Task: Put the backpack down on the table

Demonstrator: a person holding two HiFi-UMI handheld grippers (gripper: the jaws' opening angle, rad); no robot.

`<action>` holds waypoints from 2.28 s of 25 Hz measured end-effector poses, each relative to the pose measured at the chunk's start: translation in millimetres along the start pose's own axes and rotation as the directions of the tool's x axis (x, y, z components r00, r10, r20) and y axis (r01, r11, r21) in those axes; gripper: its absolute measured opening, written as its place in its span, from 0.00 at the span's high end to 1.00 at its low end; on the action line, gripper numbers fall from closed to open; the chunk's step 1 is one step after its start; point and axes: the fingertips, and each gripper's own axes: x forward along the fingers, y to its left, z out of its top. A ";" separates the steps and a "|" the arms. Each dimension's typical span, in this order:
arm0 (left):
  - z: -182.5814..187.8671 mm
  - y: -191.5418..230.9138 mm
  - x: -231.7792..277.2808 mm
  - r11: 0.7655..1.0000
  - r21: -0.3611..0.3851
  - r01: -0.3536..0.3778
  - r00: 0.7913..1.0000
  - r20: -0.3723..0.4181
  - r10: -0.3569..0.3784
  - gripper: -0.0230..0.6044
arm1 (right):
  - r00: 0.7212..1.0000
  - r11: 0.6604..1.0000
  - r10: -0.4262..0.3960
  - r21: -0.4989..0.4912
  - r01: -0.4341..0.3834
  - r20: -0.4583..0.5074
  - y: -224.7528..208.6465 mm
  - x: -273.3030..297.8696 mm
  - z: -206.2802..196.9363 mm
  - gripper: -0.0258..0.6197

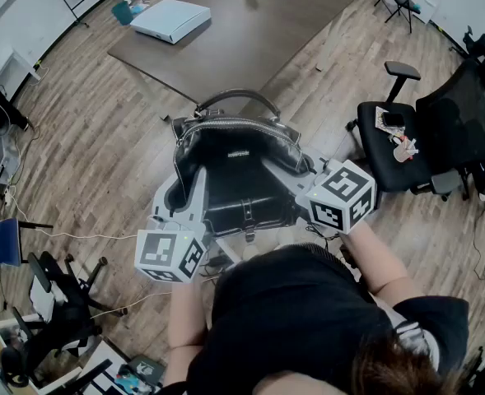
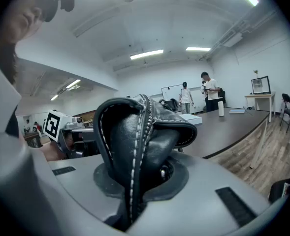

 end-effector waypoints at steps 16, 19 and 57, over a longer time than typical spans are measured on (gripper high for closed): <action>3.8 5.3 20.8 1.000 0.020 0.004 1.000 -0.008 -0.004 0.83 | 1.000 1.000 -0.007 0.027 0.007 0.021 -18.7 6.0 3.3 0.87; 1.5 0.3 27.3 1.000 0.022 0.010 1.000 -0.019 -0.010 0.83 | 1.000 0.999 -0.010 0.042 0.009 0.020 -25.1 1.6 0.3 0.87; 35.5 -38.8 152.2 0.996 0.043 -0.074 0.997 -0.007 0.075 0.83 | 0.997 0.998 0.067 0.010 -0.068 0.038 -154.6 -21.0 42.8 0.87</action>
